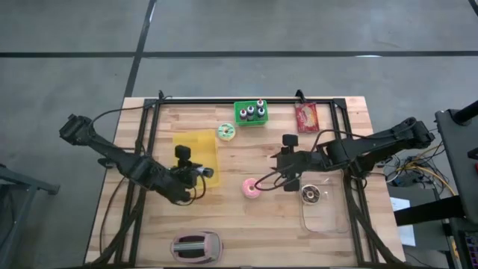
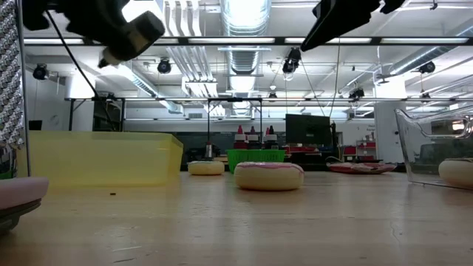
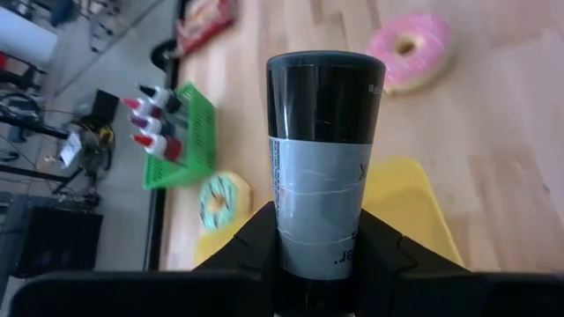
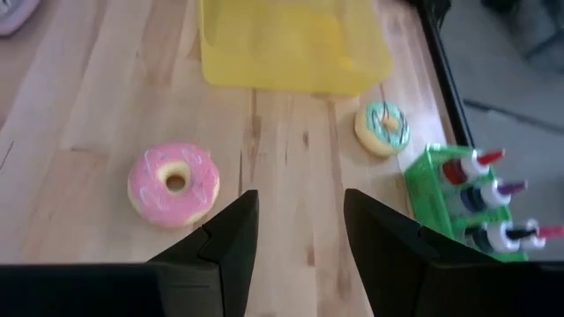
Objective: Pick & Place Food Item
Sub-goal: Put the black food coloring bottle into the green bin
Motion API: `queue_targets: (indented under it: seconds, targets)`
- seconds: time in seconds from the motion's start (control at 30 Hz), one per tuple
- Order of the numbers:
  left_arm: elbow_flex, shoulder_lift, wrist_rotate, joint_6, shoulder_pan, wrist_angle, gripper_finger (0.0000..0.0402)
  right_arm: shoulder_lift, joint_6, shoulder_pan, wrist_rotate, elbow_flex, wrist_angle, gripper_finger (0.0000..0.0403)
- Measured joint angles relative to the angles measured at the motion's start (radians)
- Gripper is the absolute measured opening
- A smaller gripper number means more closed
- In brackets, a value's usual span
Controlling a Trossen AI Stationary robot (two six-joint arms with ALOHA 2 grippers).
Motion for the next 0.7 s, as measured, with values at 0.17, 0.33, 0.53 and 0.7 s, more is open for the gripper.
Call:
queue_targets:
  seconds: [0.17, 0.33, 0.53, 0.7]
  targets:
    - [-0.007, 0.0, 0.002, 0.115, 0.082, 0.136, 0.0091, 0.0, -0.088, 0.0, 0.001, -0.056, 0.149, 0.0162]
    - [-0.012, 0.01, 0.075, 0.227, 0.195, 0.276, 0.0091, 0.0, -0.192, -0.007, 0.004, -0.119, 0.35, 0.0162]
    - [-0.031, 0.059, 0.209, 0.328, 0.344, 0.414, 0.0091, 0.0, -0.282, -0.054, 0.001, -0.191, 0.563, 0.0162]
    - [-0.033, 0.115, 0.288, 0.394, 0.445, 0.495, 0.0091, 0.0, -0.271, -0.128, -0.029, -0.2, 0.585, 0.0168]
